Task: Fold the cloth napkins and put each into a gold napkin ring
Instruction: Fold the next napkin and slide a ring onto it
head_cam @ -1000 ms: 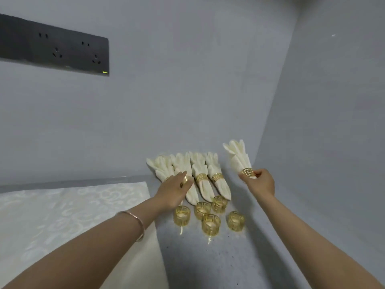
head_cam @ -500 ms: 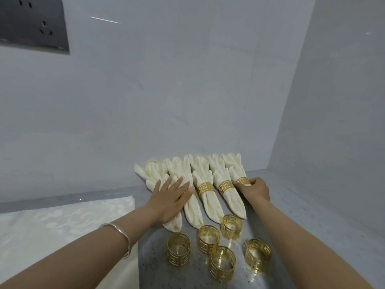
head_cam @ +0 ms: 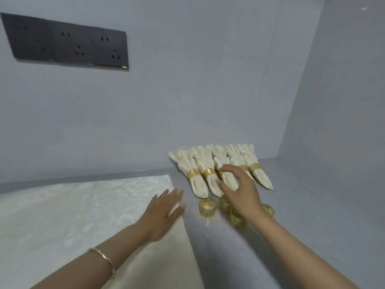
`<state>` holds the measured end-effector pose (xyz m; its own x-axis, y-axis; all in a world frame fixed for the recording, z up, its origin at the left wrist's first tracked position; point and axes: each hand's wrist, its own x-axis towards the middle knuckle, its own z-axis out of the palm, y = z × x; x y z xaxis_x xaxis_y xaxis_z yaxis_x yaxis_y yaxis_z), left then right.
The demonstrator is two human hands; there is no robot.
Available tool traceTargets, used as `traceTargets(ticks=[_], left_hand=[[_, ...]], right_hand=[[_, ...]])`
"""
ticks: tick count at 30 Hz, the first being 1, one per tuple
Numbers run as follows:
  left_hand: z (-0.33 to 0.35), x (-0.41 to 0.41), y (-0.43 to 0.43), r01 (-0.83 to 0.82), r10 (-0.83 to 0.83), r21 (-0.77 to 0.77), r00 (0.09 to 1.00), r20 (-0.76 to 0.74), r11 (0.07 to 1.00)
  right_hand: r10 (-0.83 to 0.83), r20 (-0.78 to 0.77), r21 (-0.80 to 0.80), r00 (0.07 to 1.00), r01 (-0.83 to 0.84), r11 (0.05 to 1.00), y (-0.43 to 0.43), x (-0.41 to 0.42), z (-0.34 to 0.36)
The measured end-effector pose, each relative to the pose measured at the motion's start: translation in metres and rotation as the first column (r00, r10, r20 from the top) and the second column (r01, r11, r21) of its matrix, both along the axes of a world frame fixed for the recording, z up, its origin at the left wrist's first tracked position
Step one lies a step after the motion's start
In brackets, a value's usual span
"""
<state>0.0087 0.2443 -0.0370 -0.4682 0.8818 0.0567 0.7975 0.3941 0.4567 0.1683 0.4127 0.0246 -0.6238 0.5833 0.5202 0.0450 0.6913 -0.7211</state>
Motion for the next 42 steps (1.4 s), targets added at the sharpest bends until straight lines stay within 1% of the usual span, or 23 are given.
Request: traceTargets(ticks=[2,4,5,7,9,11,14,17,19,24,27,30,35,38,42], left_hand=[[-0.006,0.014,-0.048,-0.002,0.002,-0.016,1.000,0.005,1.000],[-0.011,0.026,-0.089,-0.015,0.015,-0.028,1.000,0.017,1.000],[-0.012,0.031,-0.106,-0.012,0.013,-0.053,1.000,0.019,0.999],[-0.013,0.043,-0.145,-0.011,0.005,-0.109,0.999,-0.048,0.994],[-0.013,0.053,-0.181,-0.008,-0.008,-0.144,0.994,-0.107,0.990],[-0.014,0.065,-0.216,-0.005,-0.014,-0.164,0.993,-0.117,0.986],[-0.015,0.086,-0.259,0.016,-0.040,-0.181,0.991,-0.129,0.983],[-0.015,0.103,-0.295,0.031,-0.058,-0.201,0.990,-0.132,0.979],[-0.014,0.112,-0.310,0.040,-0.067,-0.206,0.990,-0.125,0.978],[-0.011,0.126,-0.328,0.040,-0.053,-0.172,0.996,-0.075,0.984],[-0.010,0.128,-0.329,0.026,-0.035,-0.146,0.997,-0.062,0.989],[-0.007,0.131,-0.332,0.023,-0.029,-0.133,0.999,-0.040,0.991],[-0.004,0.133,-0.335,0.010,-0.012,-0.120,1.000,-0.020,0.993],[-0.004,0.134,-0.337,0.004,-0.006,-0.115,1.000,-0.013,0.993],[-0.001,0.134,-0.338,-0.007,0.009,-0.117,1.000,0.012,0.993]], right_hand=[[0.127,0.077,-0.021,0.989,-0.125,0.992,-0.057,0.011,-0.015],[0.213,0.180,-0.054,0.960,-0.206,0.977,-0.100,0.019,-0.034],[0.235,0.238,-0.069,0.942,-0.225,0.972,-0.116,0.021,-0.044],[0.285,0.328,-0.115,0.901,-0.261,0.958,-0.148,0.028,-0.060],[0.327,0.375,-0.165,0.867,-0.285,0.944,-0.172,0.037,-0.071],[0.358,0.411,-0.169,0.838,-0.316,0.934,-0.195,0.050,-0.078],[0.390,0.460,-0.097,0.798,-0.391,0.915,-0.217,0.075,-0.086],[0.434,0.517,-0.018,0.737,-0.498,0.867,-0.237,0.102,-0.084],[0.431,0.554,0.050,0.712,-0.546,0.836,-0.245,0.115,-0.080],[0.327,0.625,0.219,0.709,-0.561,0.798,-0.260,0.130,-0.071],[0.284,0.643,0.274,0.712,-0.559,0.782,-0.263,0.130,-0.065],[0.320,0.634,0.209,0.704,-0.554,0.806,-0.263,0.130,-0.061],[0.448,0.567,-0.016,0.691,-0.534,0.845,-0.260,0.128,-0.055],[0.490,0.539,-0.103,0.685,-0.524,0.845,-0.258,0.129,-0.053],[0.523,0.460,-0.206,0.718,-0.487,0.849,-0.260,0.128,-0.050]])
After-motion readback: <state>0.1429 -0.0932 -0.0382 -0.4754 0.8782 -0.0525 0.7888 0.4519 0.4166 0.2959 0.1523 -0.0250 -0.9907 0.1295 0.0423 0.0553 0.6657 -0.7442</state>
